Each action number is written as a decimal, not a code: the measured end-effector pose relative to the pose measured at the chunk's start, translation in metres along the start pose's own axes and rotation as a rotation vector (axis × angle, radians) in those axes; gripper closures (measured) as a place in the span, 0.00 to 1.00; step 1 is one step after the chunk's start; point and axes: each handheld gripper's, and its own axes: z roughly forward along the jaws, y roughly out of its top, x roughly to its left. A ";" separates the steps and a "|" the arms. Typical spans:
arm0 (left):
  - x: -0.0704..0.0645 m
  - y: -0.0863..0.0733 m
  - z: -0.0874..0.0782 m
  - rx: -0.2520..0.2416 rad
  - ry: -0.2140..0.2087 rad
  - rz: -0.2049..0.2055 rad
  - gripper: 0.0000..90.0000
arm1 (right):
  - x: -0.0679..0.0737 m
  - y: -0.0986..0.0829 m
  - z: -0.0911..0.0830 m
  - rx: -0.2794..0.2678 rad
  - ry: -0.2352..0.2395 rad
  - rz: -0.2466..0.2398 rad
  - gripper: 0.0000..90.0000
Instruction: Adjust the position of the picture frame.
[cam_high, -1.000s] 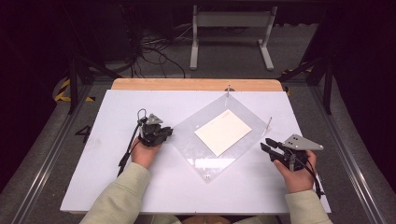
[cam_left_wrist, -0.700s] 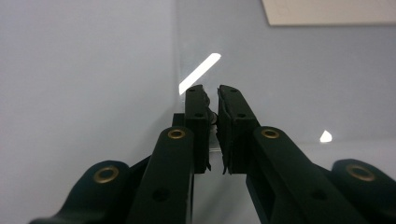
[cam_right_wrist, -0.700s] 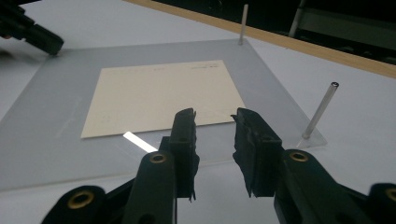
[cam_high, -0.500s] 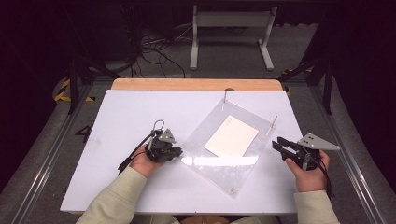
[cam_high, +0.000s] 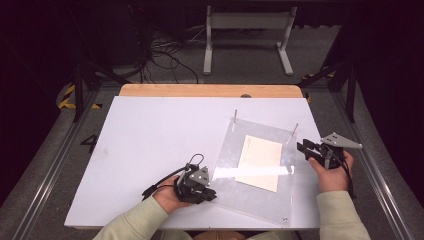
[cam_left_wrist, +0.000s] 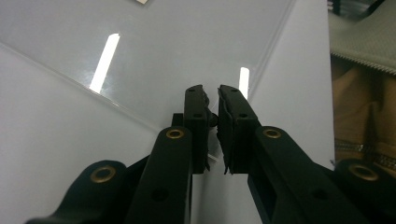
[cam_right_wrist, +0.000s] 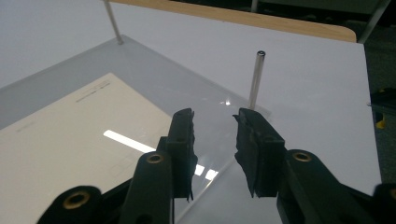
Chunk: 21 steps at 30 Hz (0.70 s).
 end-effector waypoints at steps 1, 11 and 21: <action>0.002 -0.001 0.000 -0.018 -0.019 -0.022 0.83 | -0.003 0.003 0.005 0.008 -0.008 0.002 0.74; 0.000 -0.017 -0.029 -0.247 0.091 -0.054 0.54 | -0.025 0.028 0.056 0.089 -0.100 0.013 0.67; 0.003 -0.039 -0.049 -0.296 0.183 -0.121 0.53 | -0.018 0.044 0.077 0.170 -0.075 -0.100 0.95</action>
